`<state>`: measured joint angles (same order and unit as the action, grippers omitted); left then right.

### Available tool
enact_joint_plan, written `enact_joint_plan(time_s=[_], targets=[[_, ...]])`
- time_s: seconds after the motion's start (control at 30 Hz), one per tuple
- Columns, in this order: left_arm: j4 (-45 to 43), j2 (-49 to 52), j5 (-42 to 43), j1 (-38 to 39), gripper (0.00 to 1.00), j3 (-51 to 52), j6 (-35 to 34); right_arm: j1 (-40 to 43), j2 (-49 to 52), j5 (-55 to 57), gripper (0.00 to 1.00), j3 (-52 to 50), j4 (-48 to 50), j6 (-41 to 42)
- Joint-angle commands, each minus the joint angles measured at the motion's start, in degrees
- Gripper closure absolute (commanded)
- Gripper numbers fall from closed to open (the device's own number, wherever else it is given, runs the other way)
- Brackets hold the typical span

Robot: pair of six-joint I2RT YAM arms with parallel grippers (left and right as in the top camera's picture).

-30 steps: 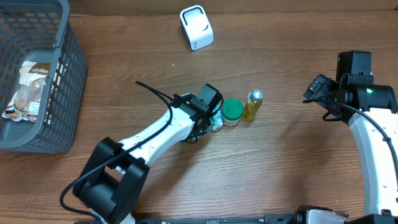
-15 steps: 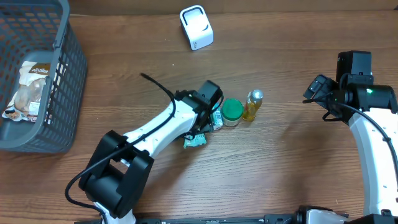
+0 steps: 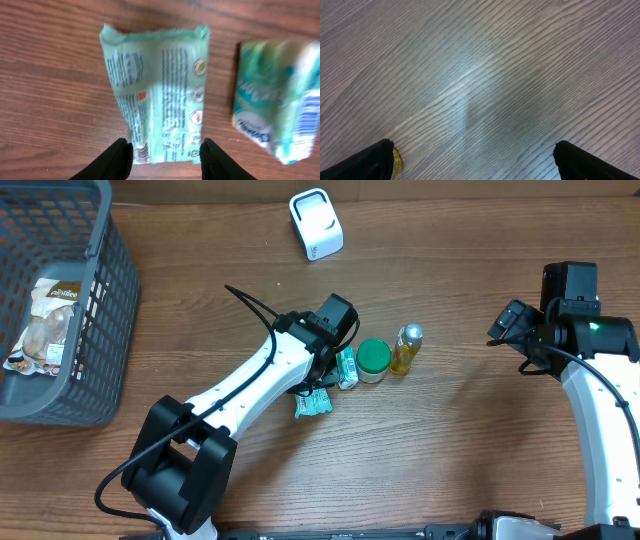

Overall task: Scan the item barcode
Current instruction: 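Lower the wipes packet flat left of the tissue pack and release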

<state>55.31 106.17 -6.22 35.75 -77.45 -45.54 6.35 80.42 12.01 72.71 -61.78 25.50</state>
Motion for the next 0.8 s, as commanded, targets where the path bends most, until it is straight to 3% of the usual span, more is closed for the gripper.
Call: enact_joint_plan(time_s=[0.0, 0.47, 0.77], targets=[[-0.3, -0.3, 0.9, -0.2, 0.59, 2.4, 1.0, 0.0, 0.1, 0.4, 0.0, 0.6, 0.2, 0.4], [-7.7, 2.9, 1.6, -0.2, 0.57, 9.7, 0.7, 0.0, 0.1, 0.4, 0.0, 0.6, 0.2, 0.4], [2.4, 2.8, 1.4, -2.0, 0.5, -1.4, 3.1, 0.0, 0.1, 0.4, 0.0, 0.6, 0.2, 0.5]])
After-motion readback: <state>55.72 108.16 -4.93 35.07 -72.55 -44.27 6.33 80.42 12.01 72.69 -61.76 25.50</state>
